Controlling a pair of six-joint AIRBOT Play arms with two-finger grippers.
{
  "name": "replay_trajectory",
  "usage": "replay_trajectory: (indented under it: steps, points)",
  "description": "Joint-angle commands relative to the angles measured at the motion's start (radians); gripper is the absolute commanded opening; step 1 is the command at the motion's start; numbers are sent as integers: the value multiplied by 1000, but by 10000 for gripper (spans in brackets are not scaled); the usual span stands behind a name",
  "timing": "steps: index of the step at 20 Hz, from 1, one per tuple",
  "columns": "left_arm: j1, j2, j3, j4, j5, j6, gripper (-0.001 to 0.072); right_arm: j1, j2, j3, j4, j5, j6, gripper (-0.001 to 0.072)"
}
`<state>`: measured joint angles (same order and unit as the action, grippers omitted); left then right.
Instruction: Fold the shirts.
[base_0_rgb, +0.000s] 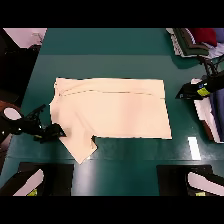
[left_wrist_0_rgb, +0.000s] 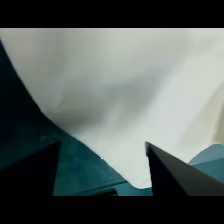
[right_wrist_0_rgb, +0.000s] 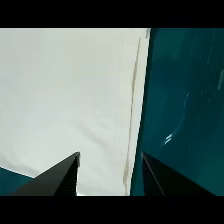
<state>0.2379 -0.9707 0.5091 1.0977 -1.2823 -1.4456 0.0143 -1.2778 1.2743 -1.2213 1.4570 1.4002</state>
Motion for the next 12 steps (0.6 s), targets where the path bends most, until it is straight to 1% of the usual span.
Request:
replay_trajectory:
  steps: [1,6,7,8,9,10,12]
  points:
    - [1,19,-71,-73,50,-2,603,-1,44,-29,0,-26,-7,432]
    - [1,19,-81,-141,117,-2,601,-1,77,-29,0,-21,-7,431]
    - [1,19,-81,-140,121,-1,492,-2,84,-29,0,-11,-7,431]
    - [1,19,-81,-142,121,14,239,-2,90,-29,0,1,-7,431]
    - [1,19,-81,-142,121,14,98,-2,93,-29,0,11,-7,431]
    - [1,19,-81,-142,121,19,31,-2,93,-29,0,24,-7,431]
    - [1,21,-77,-151,105,49,31,-2,93,-29,-2,65,-7,431]
